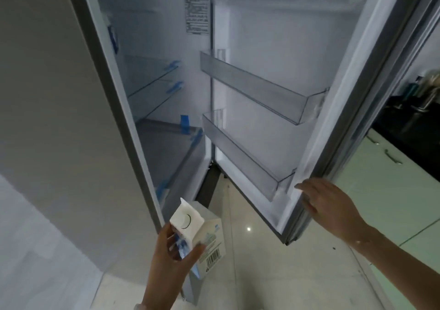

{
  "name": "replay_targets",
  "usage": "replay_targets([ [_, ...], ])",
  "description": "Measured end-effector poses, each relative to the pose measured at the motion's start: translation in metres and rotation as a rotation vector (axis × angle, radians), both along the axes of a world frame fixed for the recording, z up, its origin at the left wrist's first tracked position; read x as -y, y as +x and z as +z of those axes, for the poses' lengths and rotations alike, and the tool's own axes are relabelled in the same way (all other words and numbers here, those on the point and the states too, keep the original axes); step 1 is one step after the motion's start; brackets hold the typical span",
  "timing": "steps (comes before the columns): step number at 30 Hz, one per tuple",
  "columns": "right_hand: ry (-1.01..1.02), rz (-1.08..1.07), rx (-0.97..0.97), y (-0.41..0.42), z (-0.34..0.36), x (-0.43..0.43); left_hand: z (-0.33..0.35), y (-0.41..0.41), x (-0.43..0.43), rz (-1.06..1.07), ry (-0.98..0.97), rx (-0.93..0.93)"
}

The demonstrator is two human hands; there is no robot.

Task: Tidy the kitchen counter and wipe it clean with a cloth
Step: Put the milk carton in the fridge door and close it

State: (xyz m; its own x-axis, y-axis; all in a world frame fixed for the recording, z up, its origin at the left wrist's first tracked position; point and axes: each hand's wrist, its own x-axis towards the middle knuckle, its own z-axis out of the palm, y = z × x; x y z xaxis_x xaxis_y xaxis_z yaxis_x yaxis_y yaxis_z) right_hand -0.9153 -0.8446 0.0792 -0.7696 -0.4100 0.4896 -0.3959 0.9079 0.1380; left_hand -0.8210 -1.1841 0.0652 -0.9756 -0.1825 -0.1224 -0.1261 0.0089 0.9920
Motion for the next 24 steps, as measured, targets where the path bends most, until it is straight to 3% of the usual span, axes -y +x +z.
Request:
replay_targets([
  [5, -0.170, -0.069, 0.042, -0.058, -0.006, -0.015, 0.008, -0.047, -0.041, -0.036, 0.001, -0.016],
  [17, -0.174, -0.120, 0.117, -0.190, -0.016, -0.132, 0.016, -0.186, -0.163, 0.066, -0.080, -0.173],
  [24, -0.386, -0.163, 0.270, -0.238, -0.020, -0.170, 0.047, -0.257, -0.207, 0.191, -0.097, -0.275],
])
